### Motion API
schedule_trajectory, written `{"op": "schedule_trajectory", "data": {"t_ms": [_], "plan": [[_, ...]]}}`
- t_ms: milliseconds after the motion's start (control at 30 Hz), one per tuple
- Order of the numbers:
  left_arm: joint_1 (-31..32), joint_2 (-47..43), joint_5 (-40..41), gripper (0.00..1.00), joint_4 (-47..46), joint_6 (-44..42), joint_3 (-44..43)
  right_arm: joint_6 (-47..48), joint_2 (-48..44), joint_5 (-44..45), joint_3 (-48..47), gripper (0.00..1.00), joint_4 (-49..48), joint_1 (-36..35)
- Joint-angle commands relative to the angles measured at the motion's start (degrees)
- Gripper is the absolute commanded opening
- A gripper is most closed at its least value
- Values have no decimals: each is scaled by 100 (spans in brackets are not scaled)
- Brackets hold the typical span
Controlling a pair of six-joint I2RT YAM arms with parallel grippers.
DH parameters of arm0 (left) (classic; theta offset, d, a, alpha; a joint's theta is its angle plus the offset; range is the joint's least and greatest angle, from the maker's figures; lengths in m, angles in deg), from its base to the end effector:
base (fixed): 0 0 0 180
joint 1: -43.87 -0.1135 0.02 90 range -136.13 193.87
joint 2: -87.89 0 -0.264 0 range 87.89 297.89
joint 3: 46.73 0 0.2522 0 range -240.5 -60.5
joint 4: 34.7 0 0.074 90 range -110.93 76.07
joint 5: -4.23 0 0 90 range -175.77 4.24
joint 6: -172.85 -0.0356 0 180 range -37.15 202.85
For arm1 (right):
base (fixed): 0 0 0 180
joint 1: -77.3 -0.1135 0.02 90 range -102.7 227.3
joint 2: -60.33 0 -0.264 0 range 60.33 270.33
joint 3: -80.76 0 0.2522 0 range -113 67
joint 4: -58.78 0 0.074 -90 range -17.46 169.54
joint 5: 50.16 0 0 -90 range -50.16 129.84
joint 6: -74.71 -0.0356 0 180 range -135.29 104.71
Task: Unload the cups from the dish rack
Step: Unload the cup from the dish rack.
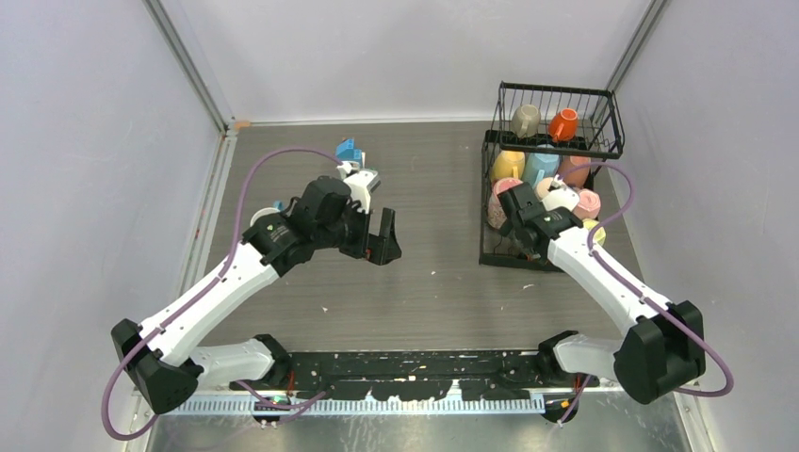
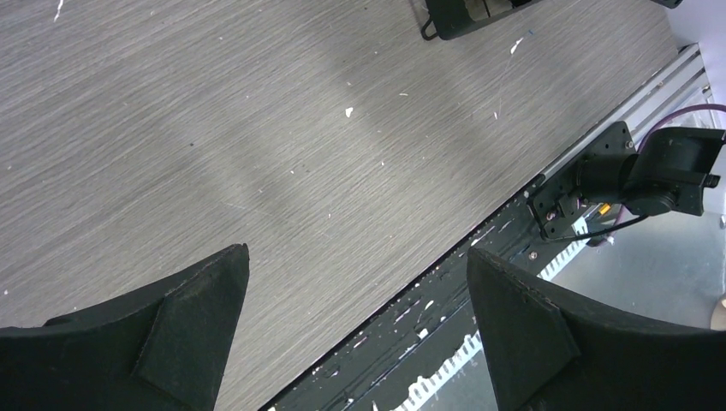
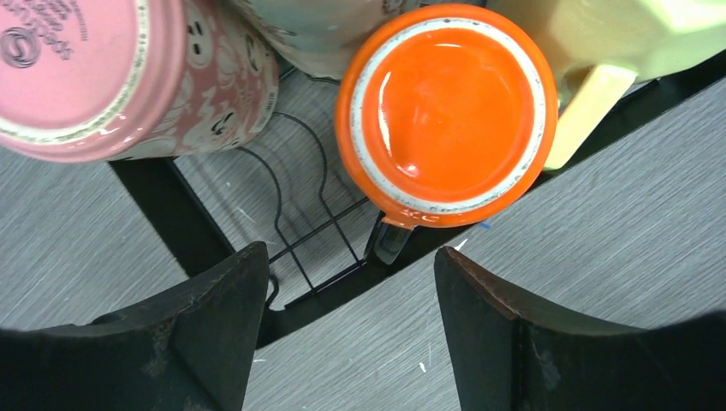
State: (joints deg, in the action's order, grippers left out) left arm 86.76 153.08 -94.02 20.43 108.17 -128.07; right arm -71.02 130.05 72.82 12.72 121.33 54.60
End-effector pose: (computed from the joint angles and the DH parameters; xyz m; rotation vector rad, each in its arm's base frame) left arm 0.1697 -0.1646 0.3546 0.4420 2.3266 -0.7746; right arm 0.2157 0.0692 0.2602 0.8493 2.2850 -0.2061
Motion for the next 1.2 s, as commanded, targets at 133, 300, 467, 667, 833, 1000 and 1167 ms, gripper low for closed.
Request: {"op": "schedule_trajectory", "data": {"t_ms": [133, 300, 467, 667, 833, 1000, 1167], "plan": [[17, -186, -142, 100, -213, 97, 118, -247, 205, 429, 347, 66, -703, 149], [18, -183, -124, 100, -220, 138, 158, -271, 462, 516, 368, 57, -836, 167], [22, -155, -126, 100, -247, 190, 225, -306, 634, 553, 442, 48, -935, 174], [18, -114, -115, 100, -259, 218, 244, -389, 756, 546, 534, 42, -999, 173], [20, -74, -114, 100, -257, 227, 238, -413, 751, 481, 583, 37, -1006, 176], [17, -59, -107, 100, -253, 228, 233, -413, 716, 384, 524, 28, -969, 163], [17, -42, -107, 100, -266, 210, 227, -409, 619, 367, 344, 17, -782, 117]]}}
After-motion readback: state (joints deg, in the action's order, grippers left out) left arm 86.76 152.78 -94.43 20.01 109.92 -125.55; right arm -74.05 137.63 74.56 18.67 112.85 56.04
